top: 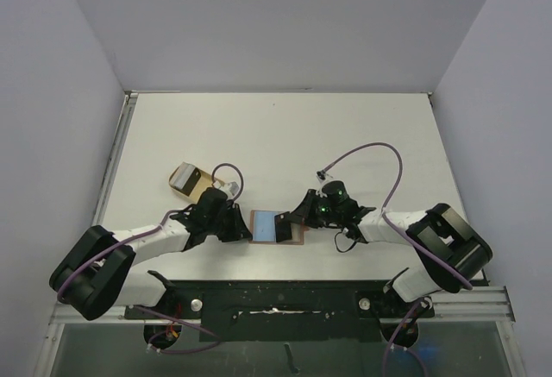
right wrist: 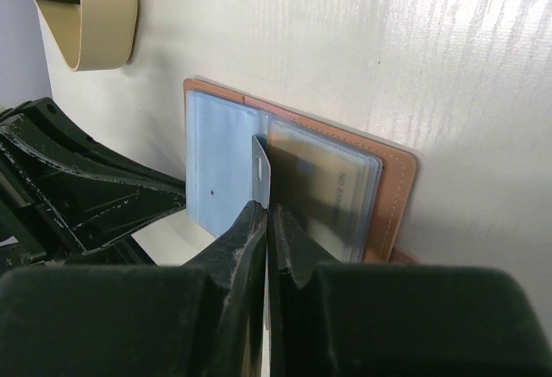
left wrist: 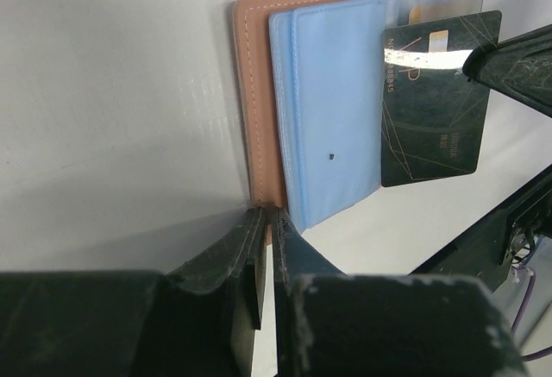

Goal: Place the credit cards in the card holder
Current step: Insert the credit card into the card holder.

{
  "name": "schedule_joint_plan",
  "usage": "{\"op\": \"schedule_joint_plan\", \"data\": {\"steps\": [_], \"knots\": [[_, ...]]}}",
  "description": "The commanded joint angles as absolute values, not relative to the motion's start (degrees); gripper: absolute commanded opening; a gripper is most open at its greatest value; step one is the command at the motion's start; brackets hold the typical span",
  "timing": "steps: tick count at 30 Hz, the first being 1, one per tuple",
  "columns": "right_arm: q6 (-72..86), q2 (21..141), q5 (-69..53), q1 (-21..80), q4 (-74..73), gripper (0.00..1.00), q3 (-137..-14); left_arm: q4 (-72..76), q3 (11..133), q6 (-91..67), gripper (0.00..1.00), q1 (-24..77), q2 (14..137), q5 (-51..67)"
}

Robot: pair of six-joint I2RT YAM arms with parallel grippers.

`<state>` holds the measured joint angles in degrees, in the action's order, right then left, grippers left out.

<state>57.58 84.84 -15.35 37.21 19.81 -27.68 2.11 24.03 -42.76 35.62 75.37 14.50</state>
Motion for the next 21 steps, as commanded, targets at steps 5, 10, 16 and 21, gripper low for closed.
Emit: {"op": "schedule_joint_plan", "data": {"steps": [5, 10, 16, 21], "knots": [[57.5, 85.8, -15.6, 36.5, 24.4, 0.0, -26.1, 4.1, 24.3, -42.1, 0.05, 36.5, 75.8, 12.8], [57.5, 86.3, -15.9, 36.2, 24.8, 0.0, -26.3, 4.0, 24.0, -42.2, 0.05, 36.8, 75.5, 12.5], [58.0, 86.8, -16.1, 36.0, 25.8, 0.0, -25.9, 4.0, 24.0, -42.3, 0.05, 37.0, 75.7, 12.3], [58.0, 87.2, -15.6, 35.9, 26.9, 0.0, -25.6, 4.0, 24.2, -42.3, 0.05, 37.3, 75.8, 12.3]]}}
